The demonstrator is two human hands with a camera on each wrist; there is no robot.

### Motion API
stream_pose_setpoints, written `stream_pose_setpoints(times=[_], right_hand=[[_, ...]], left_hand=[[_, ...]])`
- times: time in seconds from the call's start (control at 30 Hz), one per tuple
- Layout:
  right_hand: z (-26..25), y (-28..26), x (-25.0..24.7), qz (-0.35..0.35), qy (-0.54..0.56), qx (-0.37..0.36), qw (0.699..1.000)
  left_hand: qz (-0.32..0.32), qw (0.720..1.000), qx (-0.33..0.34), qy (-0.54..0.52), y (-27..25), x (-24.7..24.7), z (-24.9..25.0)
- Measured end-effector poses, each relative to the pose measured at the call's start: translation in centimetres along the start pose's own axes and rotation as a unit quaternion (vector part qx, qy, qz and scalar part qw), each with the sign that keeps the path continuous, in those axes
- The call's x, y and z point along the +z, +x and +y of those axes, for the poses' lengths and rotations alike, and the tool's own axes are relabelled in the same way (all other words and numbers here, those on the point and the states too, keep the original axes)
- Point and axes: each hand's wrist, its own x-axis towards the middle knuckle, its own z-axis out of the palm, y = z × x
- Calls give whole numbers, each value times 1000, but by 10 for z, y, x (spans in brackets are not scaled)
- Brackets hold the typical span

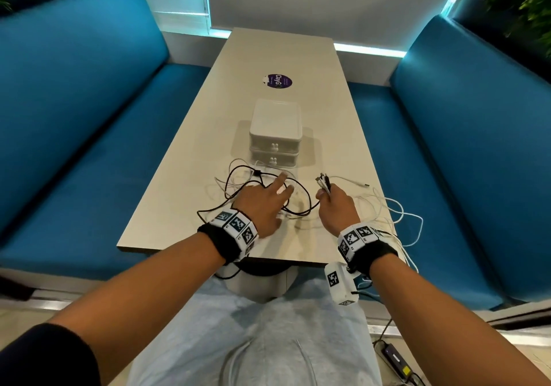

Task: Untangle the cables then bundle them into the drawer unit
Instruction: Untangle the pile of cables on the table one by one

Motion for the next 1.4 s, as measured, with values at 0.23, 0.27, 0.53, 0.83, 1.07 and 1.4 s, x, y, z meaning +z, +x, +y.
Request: stream_pose_setpoints(times=[0.23,0.27,0.53,0.83,1.07,1.4], right_hand=[[2,-4,2,4,-5,-5,1000],[2,-5,2,5,-4,-3,1000],[-1,-8,-5,7,-8,-19,1000],[36,-7,-25,-38,-150,20,988],[41,-7,-39,-25,-125,56,990],[5,-16,-25,-145,176,-29,973]], left_hand=[[10,996,-31,-84,-7,-21,6],[26,992,-37,-117,-8,-24,6],[76,970,15,-231,14,0,25],[62,976,41,-204,19,51,2],[129,973,82,-174,15,56,-4],[154,980,114,-57,10,51,3]])
